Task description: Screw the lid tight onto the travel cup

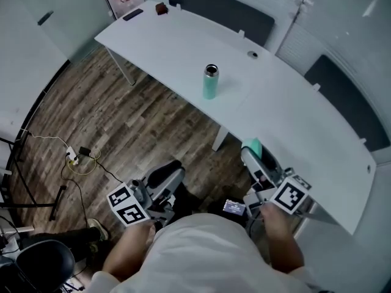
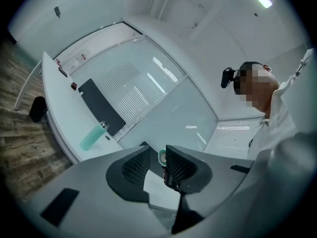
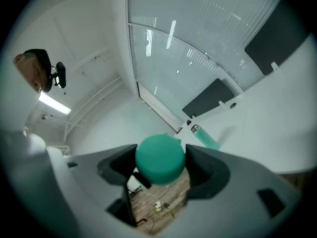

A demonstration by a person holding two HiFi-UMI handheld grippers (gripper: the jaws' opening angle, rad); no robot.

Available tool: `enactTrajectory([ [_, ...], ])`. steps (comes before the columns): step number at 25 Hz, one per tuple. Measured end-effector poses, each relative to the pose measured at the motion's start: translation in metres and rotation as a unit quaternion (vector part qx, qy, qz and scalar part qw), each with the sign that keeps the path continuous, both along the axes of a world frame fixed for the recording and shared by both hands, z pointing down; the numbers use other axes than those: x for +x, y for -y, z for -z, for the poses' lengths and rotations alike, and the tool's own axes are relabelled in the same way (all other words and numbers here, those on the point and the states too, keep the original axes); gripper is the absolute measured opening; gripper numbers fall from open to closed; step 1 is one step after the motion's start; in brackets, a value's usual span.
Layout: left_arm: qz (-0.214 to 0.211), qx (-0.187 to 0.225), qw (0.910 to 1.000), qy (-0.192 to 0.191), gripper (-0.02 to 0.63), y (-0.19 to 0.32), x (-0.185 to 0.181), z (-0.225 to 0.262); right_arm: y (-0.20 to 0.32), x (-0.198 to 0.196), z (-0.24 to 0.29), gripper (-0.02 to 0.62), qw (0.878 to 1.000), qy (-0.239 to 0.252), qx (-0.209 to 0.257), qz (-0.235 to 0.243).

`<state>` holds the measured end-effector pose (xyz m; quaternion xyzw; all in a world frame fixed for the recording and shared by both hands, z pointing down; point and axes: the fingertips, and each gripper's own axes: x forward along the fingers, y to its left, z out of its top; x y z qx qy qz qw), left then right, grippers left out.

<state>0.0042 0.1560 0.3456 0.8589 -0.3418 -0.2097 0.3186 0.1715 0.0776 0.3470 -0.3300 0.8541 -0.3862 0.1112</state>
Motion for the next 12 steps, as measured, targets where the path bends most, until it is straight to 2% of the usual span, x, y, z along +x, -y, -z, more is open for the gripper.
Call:
enactTrajectory([
  [12, -0.071, -0.010, 0.9974, -0.006, 0.118, 0.072, -0.076, -0.011, 0.060, -0.070, -0.005, 0.316, 0.998, -0.016, -0.017, -0.067],
])
